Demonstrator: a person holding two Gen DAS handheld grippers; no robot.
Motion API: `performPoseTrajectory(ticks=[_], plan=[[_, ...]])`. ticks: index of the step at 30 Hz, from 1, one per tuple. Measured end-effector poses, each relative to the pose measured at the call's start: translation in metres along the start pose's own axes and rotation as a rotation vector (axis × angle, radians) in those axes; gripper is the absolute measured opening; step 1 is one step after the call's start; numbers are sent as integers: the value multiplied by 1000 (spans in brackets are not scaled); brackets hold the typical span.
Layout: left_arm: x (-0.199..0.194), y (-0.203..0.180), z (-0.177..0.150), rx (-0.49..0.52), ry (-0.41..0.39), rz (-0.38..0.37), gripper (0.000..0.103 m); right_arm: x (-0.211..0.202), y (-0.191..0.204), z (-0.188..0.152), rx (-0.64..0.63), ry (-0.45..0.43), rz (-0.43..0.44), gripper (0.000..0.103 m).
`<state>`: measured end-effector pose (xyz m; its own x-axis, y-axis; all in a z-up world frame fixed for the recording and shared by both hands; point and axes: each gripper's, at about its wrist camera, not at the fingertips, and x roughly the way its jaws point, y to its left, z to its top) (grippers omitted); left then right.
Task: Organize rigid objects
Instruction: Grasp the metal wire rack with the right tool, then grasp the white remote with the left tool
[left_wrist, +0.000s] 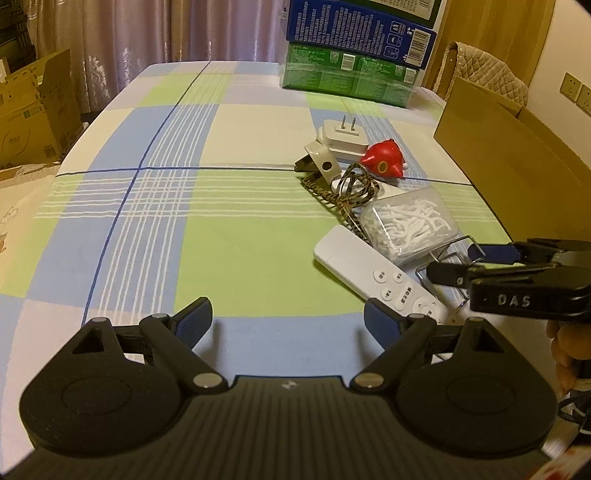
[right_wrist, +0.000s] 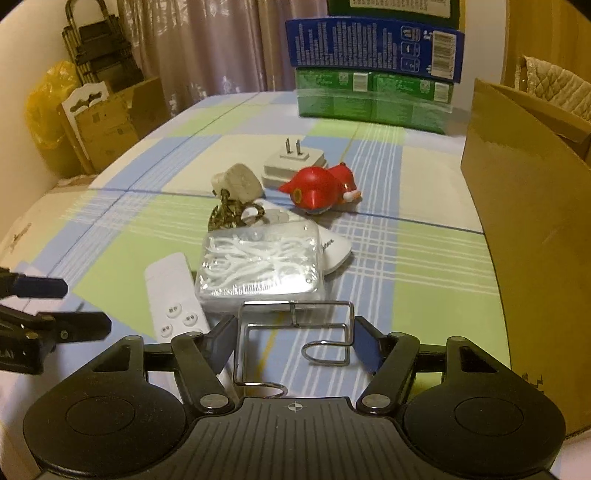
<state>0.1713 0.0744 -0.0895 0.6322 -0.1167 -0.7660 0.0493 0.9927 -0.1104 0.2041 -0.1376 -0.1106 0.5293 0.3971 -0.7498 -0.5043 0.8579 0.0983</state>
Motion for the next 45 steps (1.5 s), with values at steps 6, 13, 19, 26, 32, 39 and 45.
performPoseTrajectory(ticks=[6, 13, 19, 26, 32, 39, 45], plan=[[3, 0, -1, -1, 7, 9, 87, -4, 2, -7, -23, 13, -23, 62], [2, 6, 0, -34, 4, 11, 87, -23, 22, -25, -87, 62, 86, 62], [4, -8, -1, -11, 2, -35, 87, -33, 24, -31, -76, 50, 51, 62], [20, -34, 8, -27, 1, -61, 82, -42, -3, -27, 20, 3, -47, 62], [40, -60, 16, 9, 5, -47, 59, -45, -16, -25, 58, -4, -67, 62], [46, -65, 13, 89, 14, 11, 39, -48, -24, -26, 81, -11, -62, 62], [29, -61, -3, 177, 23, 36, 34, -52, -24, -23, 91, -24, -46, 62]])
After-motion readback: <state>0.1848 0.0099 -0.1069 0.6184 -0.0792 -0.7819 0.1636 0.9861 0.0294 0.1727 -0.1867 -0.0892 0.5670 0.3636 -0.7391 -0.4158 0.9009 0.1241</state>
